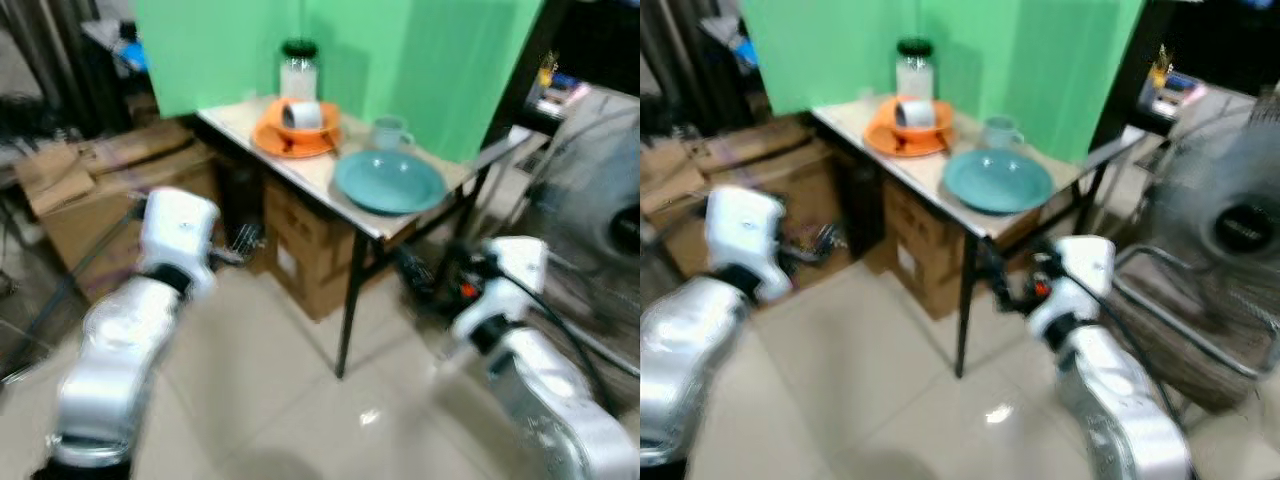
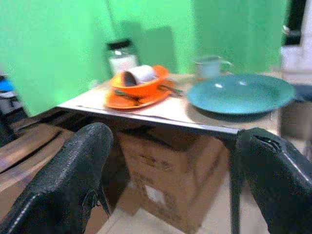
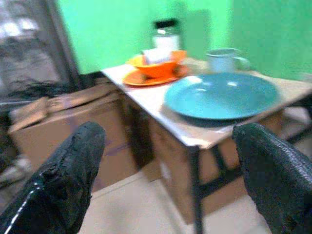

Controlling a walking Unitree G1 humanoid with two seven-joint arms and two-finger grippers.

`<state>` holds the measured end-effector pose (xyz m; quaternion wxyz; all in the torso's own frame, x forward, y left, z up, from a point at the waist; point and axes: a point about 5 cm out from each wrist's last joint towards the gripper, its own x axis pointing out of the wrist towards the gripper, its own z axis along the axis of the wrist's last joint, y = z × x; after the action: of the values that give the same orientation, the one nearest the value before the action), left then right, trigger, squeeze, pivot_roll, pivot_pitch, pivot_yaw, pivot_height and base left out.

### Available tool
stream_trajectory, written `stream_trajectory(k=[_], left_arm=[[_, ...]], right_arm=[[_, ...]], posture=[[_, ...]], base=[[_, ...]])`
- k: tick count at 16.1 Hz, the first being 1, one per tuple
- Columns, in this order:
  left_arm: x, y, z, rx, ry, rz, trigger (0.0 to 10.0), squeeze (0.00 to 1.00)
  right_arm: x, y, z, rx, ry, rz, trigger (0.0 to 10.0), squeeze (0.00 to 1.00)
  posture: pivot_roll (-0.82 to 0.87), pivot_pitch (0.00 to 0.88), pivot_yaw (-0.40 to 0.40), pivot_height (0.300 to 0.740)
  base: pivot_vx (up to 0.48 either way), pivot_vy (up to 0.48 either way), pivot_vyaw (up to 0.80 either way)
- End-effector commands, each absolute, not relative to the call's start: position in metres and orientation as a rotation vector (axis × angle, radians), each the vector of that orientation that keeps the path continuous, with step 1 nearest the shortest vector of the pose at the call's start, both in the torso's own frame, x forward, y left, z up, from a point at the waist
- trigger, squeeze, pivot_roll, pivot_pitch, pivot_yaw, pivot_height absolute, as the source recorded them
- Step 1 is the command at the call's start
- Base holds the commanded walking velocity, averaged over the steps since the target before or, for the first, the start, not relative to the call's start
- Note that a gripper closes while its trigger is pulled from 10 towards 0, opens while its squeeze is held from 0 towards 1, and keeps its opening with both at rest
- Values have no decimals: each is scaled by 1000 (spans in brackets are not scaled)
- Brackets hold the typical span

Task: Setting the table

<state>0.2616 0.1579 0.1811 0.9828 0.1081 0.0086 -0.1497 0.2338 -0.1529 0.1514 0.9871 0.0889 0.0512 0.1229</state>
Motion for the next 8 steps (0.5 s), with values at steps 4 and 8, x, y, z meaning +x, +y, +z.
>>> stream_trajectory(k=[4, 8], left_arm=[[263, 167, 185, 236, 9, -282, 10000, 0], [261, 167, 182, 253, 27, -317, 10000, 0]], right_arm=[[238, -148, 152, 196, 103, 247, 10000, 0], [240, -146, 151, 189, 101, 250, 10000, 0]], posture=[[108, 0, -12, 740], [111, 0, -10, 740]], base=[[421, 0, -339], [421, 0, -400]])
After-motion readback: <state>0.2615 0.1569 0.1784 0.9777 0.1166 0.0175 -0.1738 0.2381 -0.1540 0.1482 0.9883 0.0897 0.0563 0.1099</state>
